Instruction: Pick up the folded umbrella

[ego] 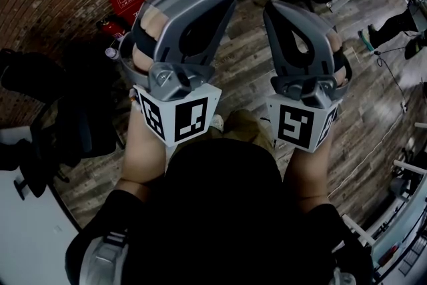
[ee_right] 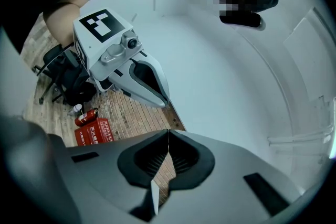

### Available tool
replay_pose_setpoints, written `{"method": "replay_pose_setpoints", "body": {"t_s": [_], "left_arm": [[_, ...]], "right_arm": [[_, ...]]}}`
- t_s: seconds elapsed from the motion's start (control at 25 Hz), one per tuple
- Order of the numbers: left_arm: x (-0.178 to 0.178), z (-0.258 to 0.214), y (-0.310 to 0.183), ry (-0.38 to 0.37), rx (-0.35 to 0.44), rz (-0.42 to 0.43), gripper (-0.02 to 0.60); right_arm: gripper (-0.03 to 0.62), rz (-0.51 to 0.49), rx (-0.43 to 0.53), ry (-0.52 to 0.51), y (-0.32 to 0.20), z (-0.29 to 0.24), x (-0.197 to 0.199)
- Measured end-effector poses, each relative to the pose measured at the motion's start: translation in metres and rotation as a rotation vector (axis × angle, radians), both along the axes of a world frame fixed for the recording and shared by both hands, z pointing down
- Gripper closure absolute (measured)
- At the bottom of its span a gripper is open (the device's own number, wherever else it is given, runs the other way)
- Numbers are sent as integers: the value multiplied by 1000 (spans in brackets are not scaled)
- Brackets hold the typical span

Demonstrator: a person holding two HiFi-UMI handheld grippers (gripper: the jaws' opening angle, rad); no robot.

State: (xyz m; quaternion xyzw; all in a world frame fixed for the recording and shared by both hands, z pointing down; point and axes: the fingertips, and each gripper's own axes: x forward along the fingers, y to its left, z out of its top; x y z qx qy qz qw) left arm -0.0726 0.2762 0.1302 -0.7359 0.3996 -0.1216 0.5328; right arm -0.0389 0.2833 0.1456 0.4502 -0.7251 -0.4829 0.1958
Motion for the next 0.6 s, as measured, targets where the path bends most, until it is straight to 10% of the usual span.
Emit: {"method": "replay_pose_setpoints", "body": {"t_s": [0.6], "left_arm": [[1,4,-39,-25,7,12,569]], "right_arm": [[565,6,10,0,-40,1,-2]]}}
